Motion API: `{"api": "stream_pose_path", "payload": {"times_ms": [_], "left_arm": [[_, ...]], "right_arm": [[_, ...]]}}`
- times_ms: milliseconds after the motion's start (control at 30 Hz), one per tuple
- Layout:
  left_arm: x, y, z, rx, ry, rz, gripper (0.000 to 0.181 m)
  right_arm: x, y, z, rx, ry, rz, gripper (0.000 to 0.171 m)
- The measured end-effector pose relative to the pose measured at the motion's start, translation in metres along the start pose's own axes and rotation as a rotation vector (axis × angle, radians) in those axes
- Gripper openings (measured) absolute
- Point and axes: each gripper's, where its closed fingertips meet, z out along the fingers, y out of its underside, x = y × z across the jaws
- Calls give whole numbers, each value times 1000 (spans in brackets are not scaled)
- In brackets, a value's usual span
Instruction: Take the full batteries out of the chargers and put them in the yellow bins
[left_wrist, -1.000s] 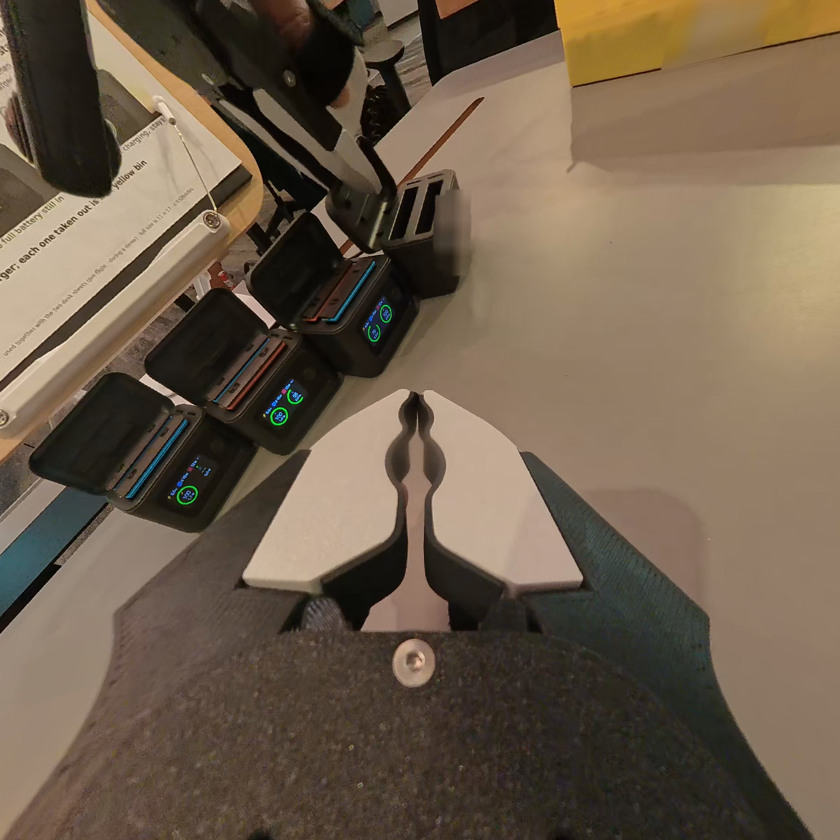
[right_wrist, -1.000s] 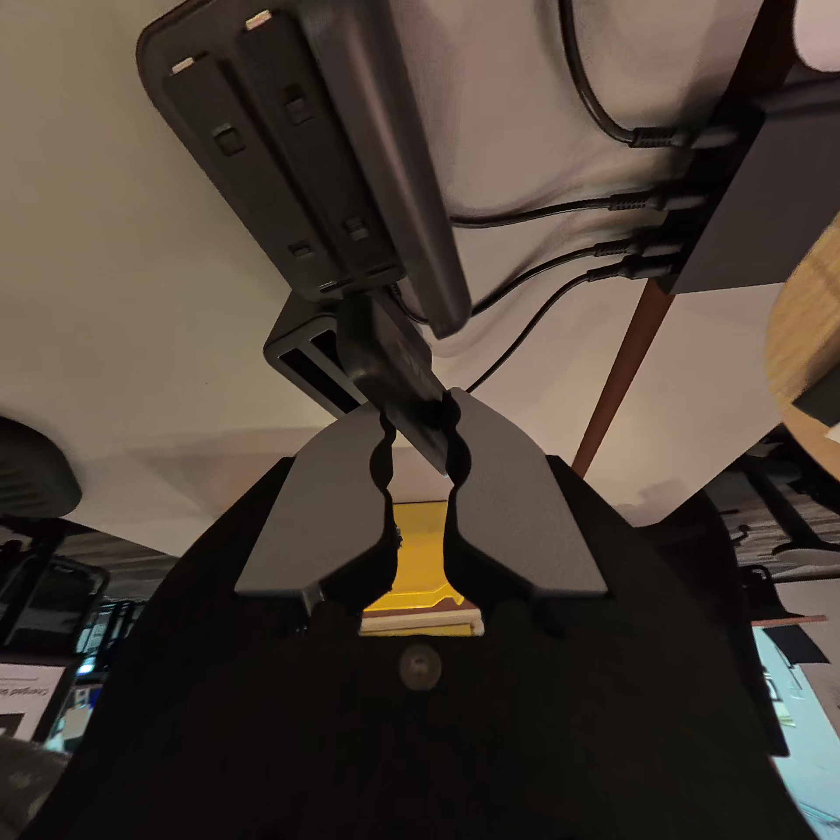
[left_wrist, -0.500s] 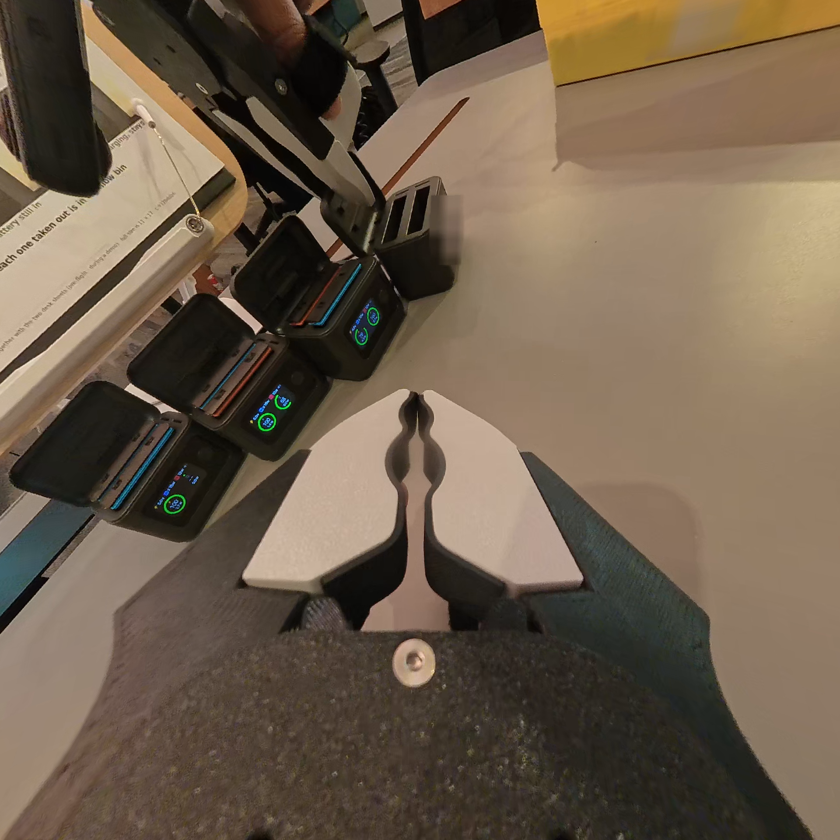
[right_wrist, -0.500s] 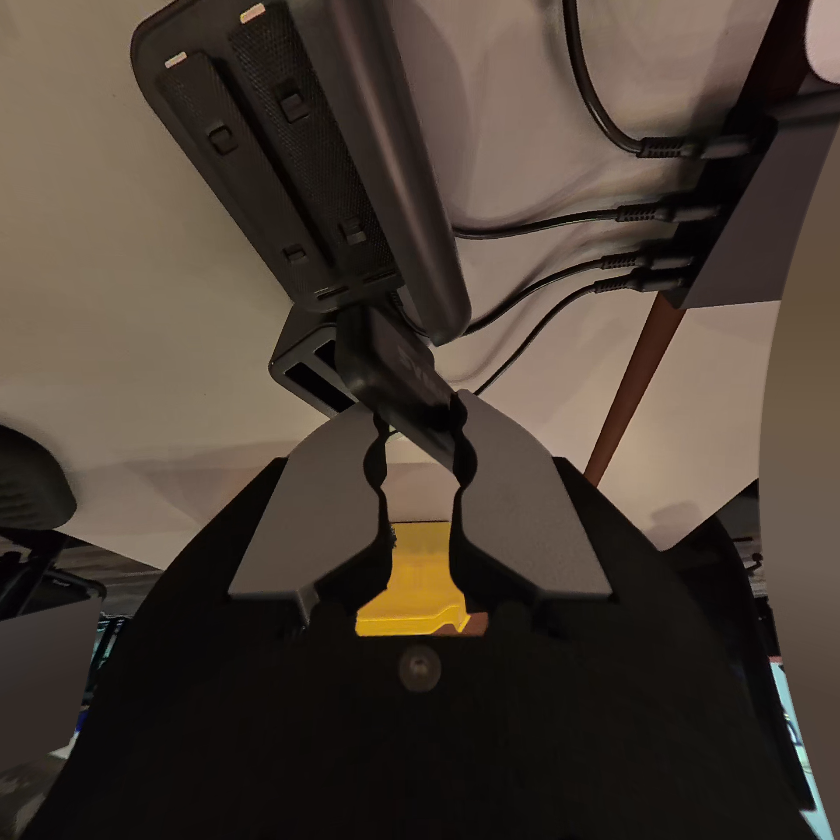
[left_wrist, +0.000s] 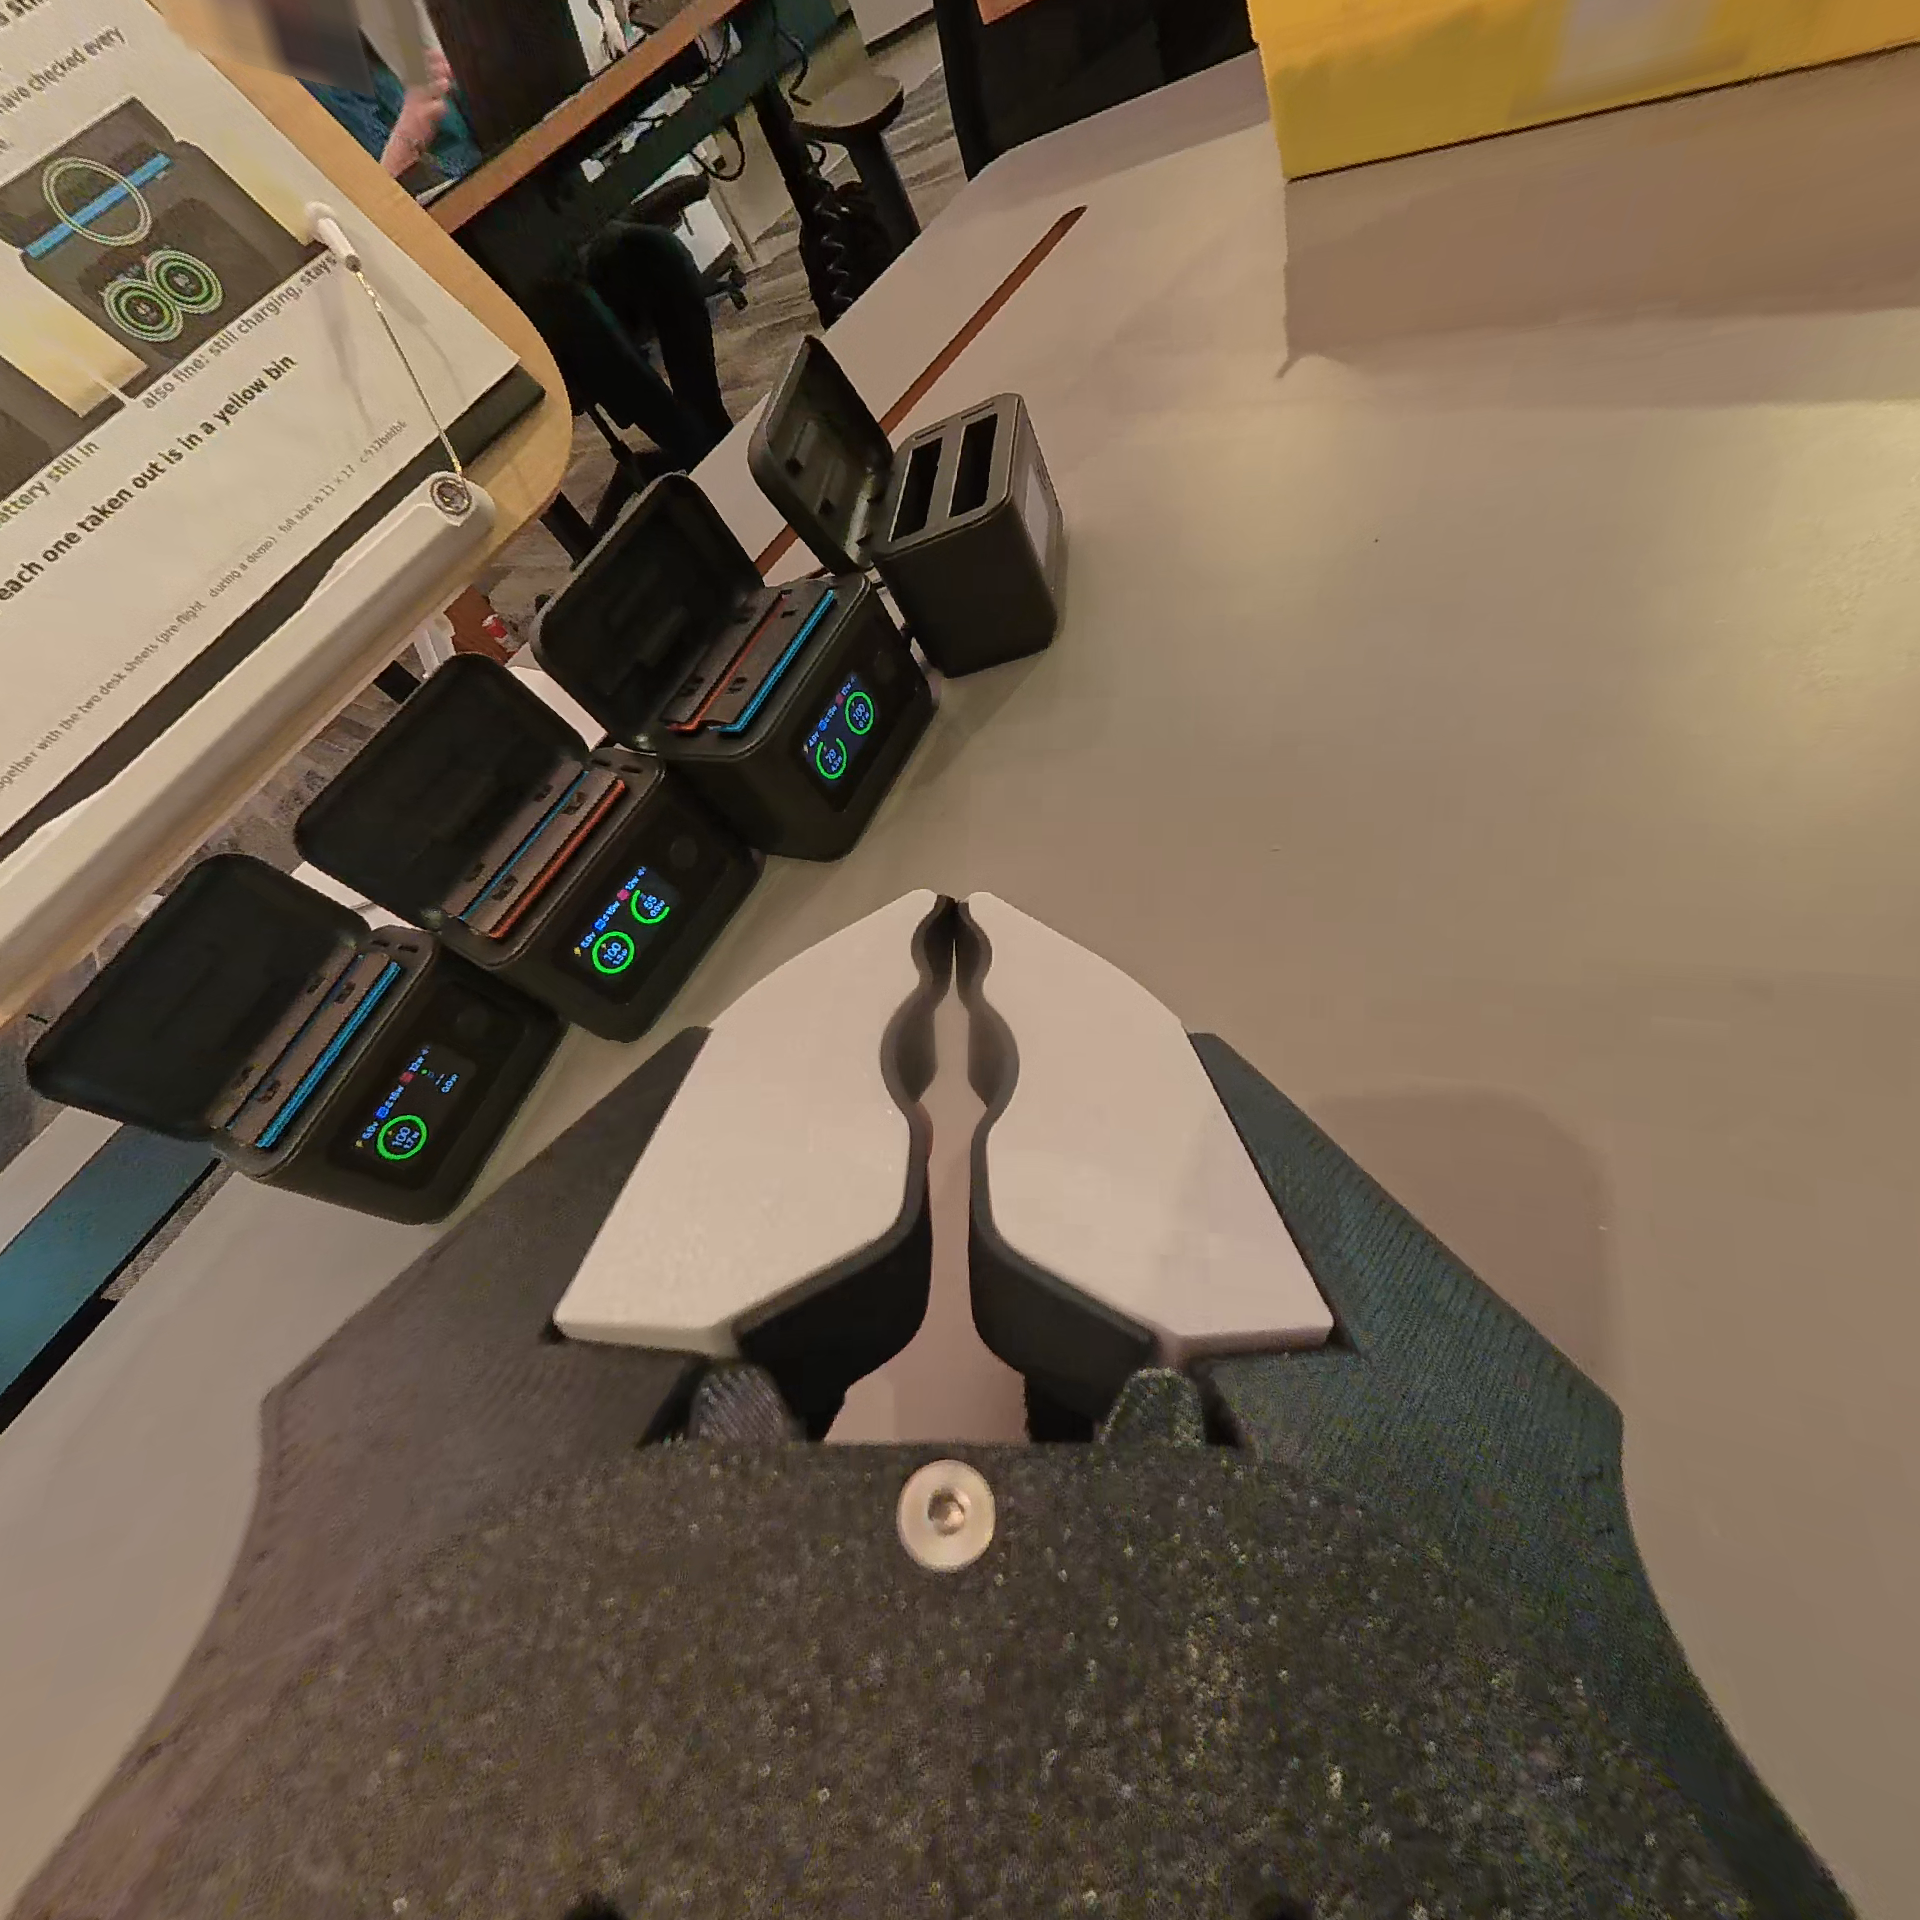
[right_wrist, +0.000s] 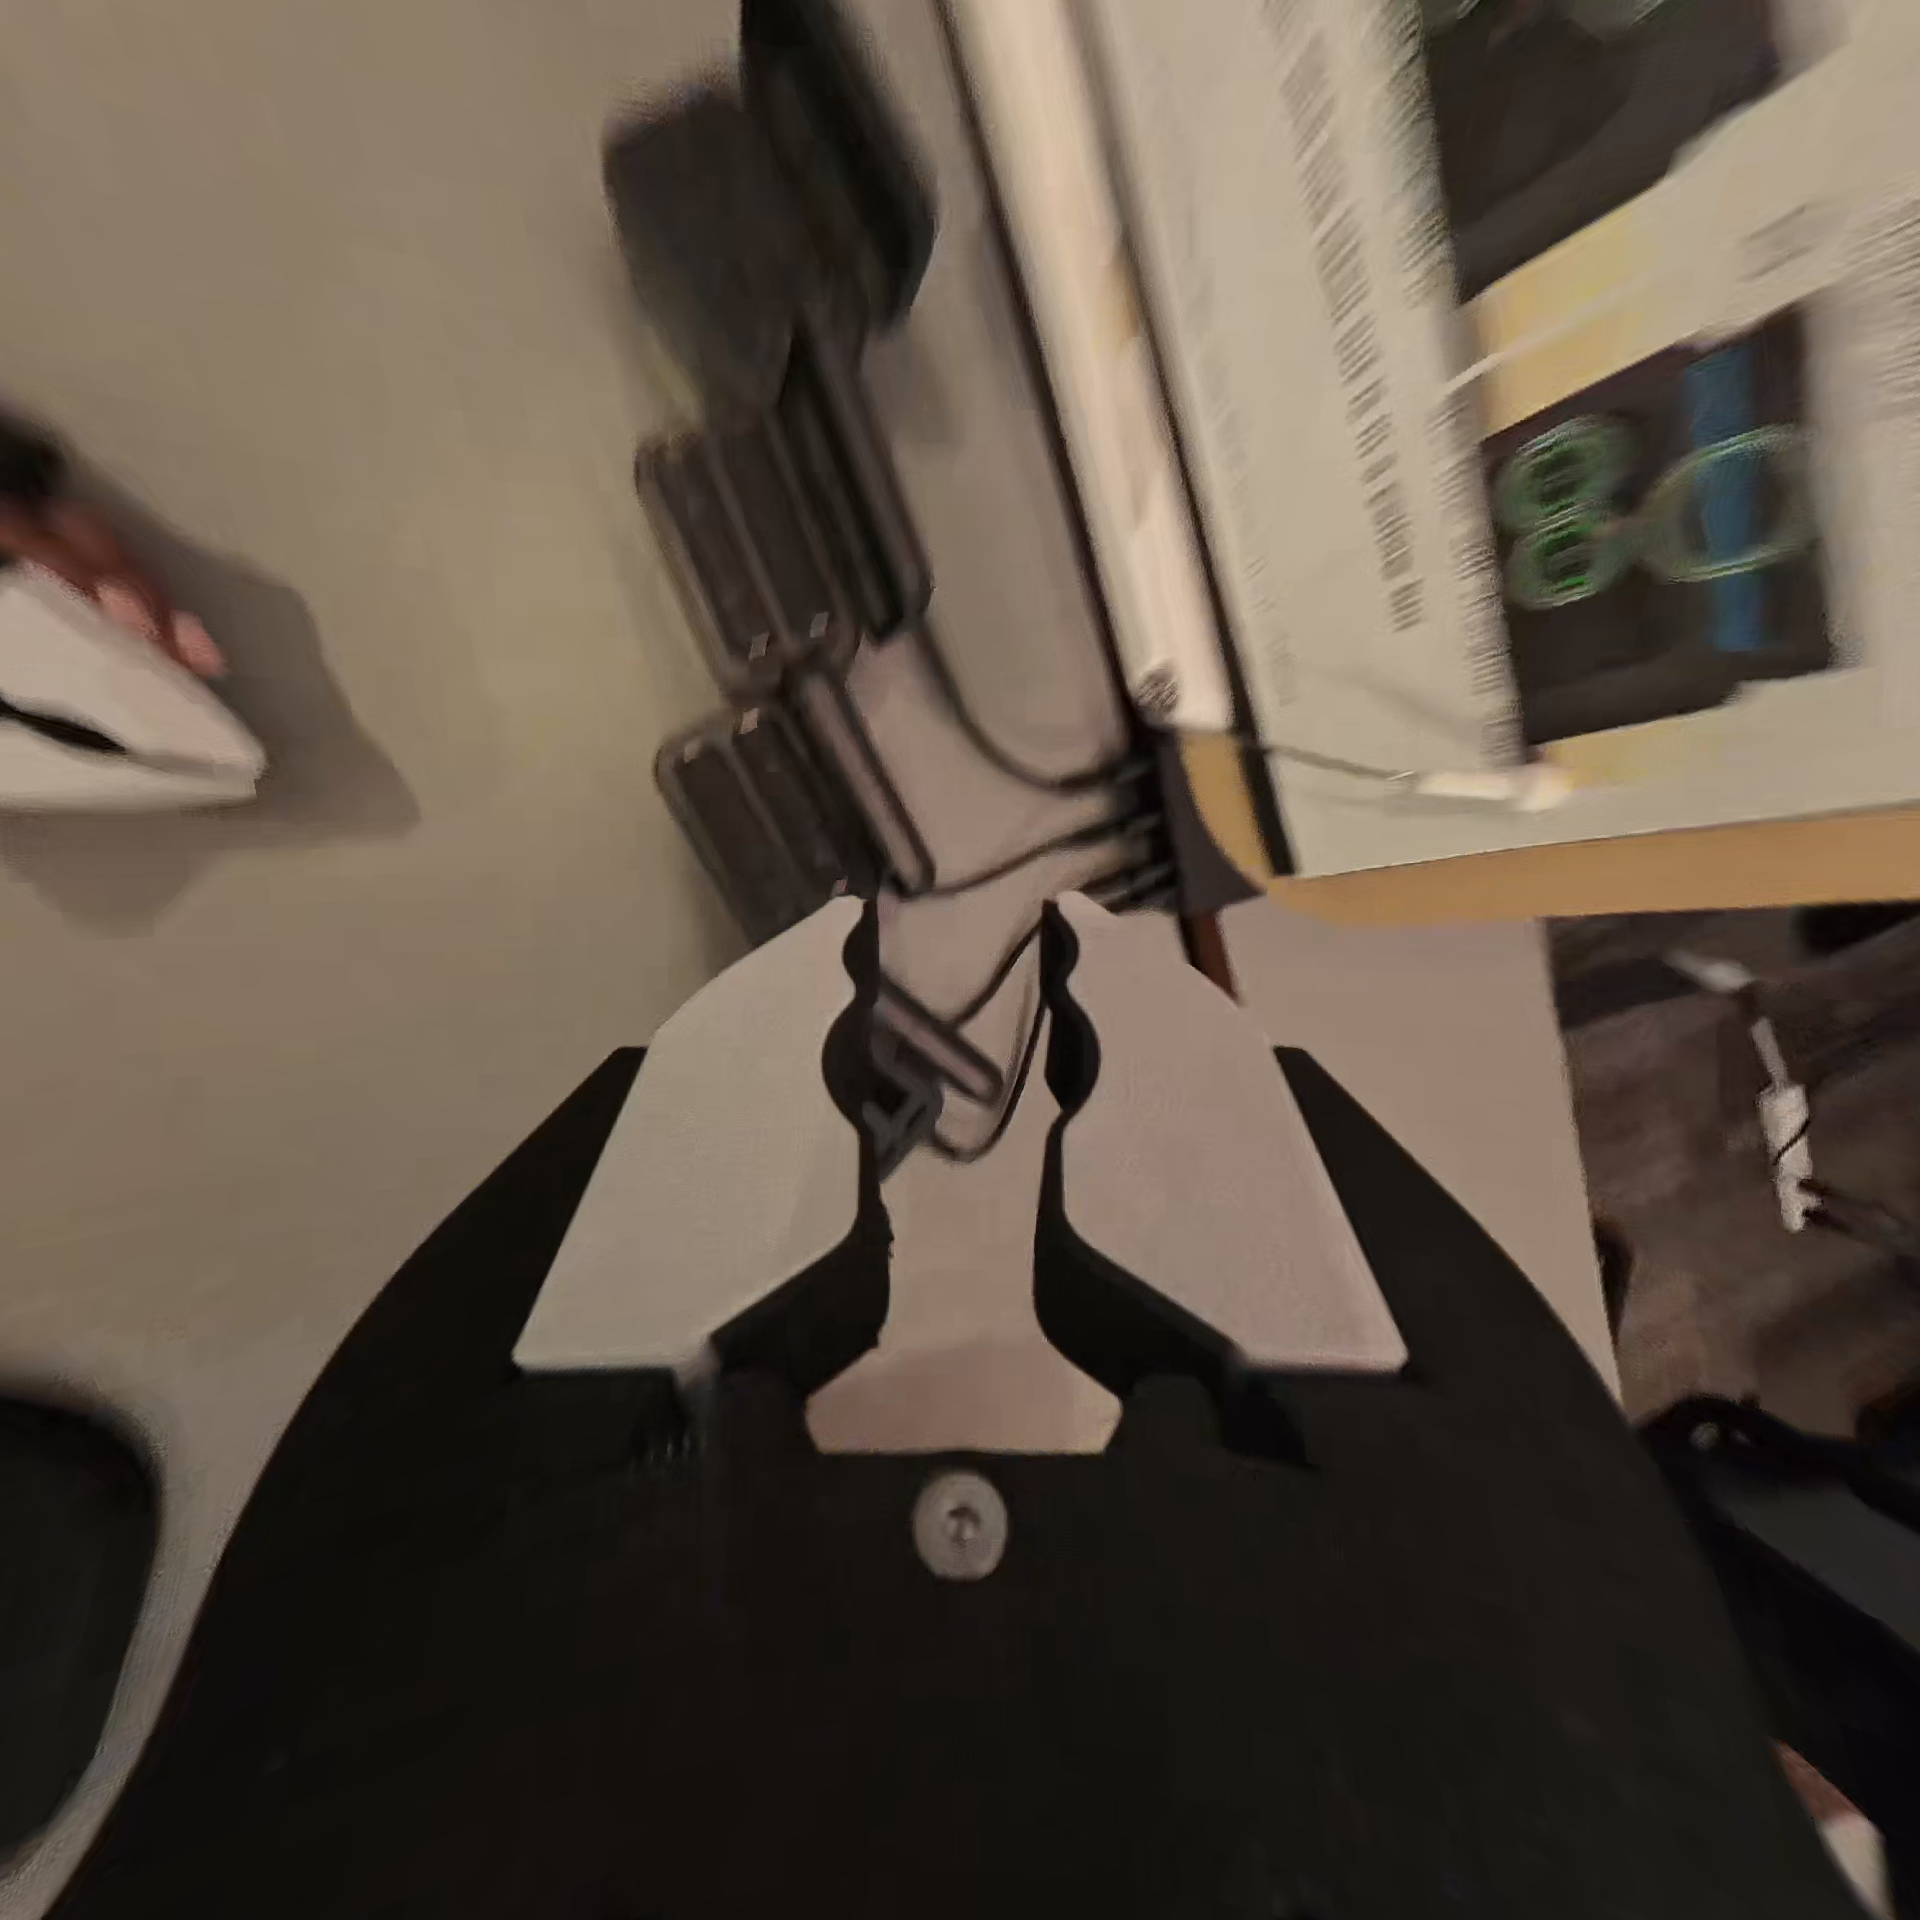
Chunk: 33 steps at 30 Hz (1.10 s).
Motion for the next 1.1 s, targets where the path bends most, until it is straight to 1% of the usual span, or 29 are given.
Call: {"api": "stream_pose_path", "payload": {"times_ms": [33,67,100,167,200,367,500,600,733,800,900,1000,1100], "left_arm": [[0,0,0,1,-2,0,0],[-1,0,0,2,-2,0,0],[0,-1,0,4,-2,-1,0],[-1,-1,-1,6,-2,-2,0],[-1,-2,-1,6,-2,-2,0],[-5,-3,-3,14,-18,-9,0],[-12,-6,-6,30,-41,-36,0],[-18,-8,-8,42,-64,-51,0],[-35,-19,-21,79,-126,-83,0],[-48,-29,-34,100,-156,-107,0],[-79,-44,-66,126,-242,-154,0],[-116,-54,-114,142,-343,-206,0],[-164,-44,-169,66,-488,-183,0]], "right_arm": [[2,-8,-12,110,55,27,24],[7,-11,-24,208,128,82,14],[9,-12,-35,299,188,141,10],[4,-4,-48,441,256,216,0],[2,4,-50,484,301,241,0],[-21,58,-43,607,421,426,0],[-46,106,-27,703,456,615,0],[-71,136,-11,733,483,691,0],[-99,162,-1,755,514,735,0],[-107,166,0,767,515,727,0],[-111,166,-1,786,509,717,0],[-110,169,-2,804,499,727,0],[-108,174,-4,806,507,716,0]]}}
